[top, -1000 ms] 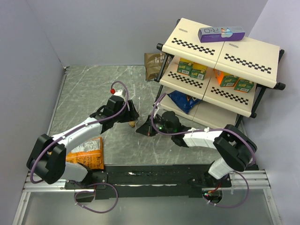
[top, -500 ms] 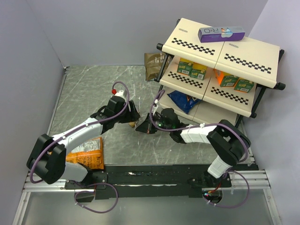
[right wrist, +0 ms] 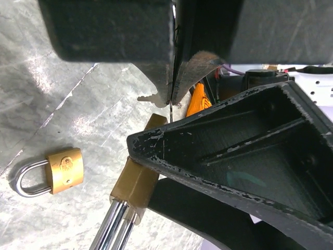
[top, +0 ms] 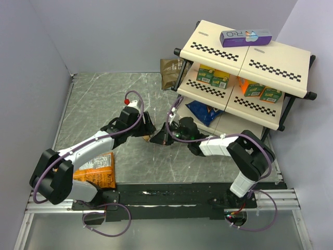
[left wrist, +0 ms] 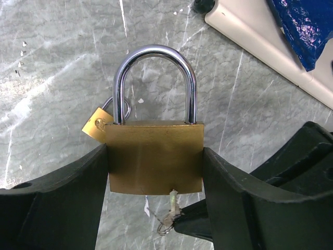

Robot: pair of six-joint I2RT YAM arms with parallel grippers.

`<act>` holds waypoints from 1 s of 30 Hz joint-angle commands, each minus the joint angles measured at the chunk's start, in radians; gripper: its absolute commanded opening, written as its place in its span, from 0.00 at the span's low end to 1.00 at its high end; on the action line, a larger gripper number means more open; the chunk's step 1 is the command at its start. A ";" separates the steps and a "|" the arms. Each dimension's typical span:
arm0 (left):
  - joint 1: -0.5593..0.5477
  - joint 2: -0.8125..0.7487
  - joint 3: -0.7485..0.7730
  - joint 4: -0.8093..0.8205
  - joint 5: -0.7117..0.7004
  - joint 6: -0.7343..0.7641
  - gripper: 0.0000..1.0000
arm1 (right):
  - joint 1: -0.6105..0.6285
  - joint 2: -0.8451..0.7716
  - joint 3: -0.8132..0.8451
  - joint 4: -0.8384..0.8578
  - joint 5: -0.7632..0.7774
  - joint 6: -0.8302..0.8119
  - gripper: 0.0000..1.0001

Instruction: Unlock with the key

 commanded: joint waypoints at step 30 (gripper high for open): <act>-0.006 -0.021 0.038 0.107 0.016 0.011 0.01 | 0.018 0.024 0.024 -0.001 -0.006 -0.005 0.00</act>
